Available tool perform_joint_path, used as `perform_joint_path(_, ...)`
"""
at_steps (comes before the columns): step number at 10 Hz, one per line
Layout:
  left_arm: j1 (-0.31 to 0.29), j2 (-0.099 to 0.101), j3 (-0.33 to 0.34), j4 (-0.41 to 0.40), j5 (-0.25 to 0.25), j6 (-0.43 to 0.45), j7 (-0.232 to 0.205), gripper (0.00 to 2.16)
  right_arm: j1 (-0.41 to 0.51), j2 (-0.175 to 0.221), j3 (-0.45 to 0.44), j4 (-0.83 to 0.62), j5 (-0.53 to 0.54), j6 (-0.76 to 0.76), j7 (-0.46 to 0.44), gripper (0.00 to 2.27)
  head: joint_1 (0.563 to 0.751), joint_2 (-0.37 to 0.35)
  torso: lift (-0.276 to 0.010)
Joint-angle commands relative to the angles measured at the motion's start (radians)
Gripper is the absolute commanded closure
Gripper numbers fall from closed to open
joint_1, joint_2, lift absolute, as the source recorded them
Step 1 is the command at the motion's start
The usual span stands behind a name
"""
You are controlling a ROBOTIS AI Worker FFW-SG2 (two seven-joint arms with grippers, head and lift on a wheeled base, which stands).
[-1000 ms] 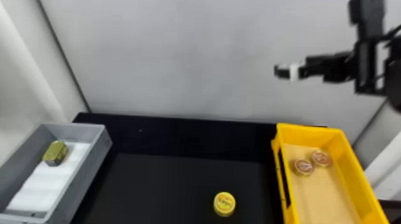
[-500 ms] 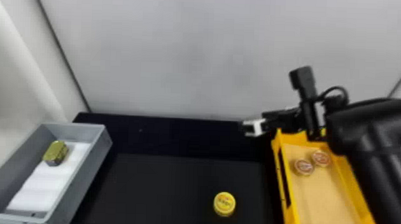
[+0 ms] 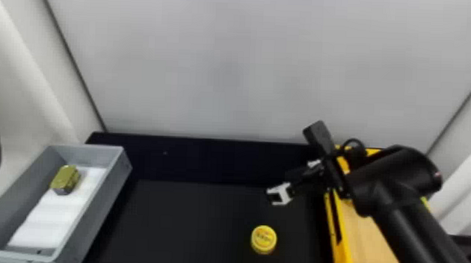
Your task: Pick up the round yellow can and place it in the yellow rectangular box
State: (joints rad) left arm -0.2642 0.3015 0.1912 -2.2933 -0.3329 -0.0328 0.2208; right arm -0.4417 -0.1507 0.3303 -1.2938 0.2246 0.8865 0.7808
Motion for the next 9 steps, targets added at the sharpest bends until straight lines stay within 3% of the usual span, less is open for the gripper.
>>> perform_joint_path(1, -0.001, -0.001, -0.001, 0.002, 0.0, -0.009, 0.0, 0.09, 0.009, 0.022, 0.026, 0.103, 0.03, -0.062, 0.014, 0.09, 0.694, 0.059, 0.0)
perform_joint_path(6, -0.003, -0.008, -0.009, 0.018, 0.0, -0.039, 0.003, 0.09, -0.015, 0.062, 0.115, 0.389, 0.03, -0.26, 0.026, 0.09, 0.694, 0.059, 0.0)
perform_joint_path(9, -0.006, -0.008, -0.016, 0.02, 0.0, -0.039, 0.003, 0.09, -0.018, 0.06, 0.153, 0.396, 0.03, -0.293, 0.028, 0.09, 0.694, 0.059, 0.0)
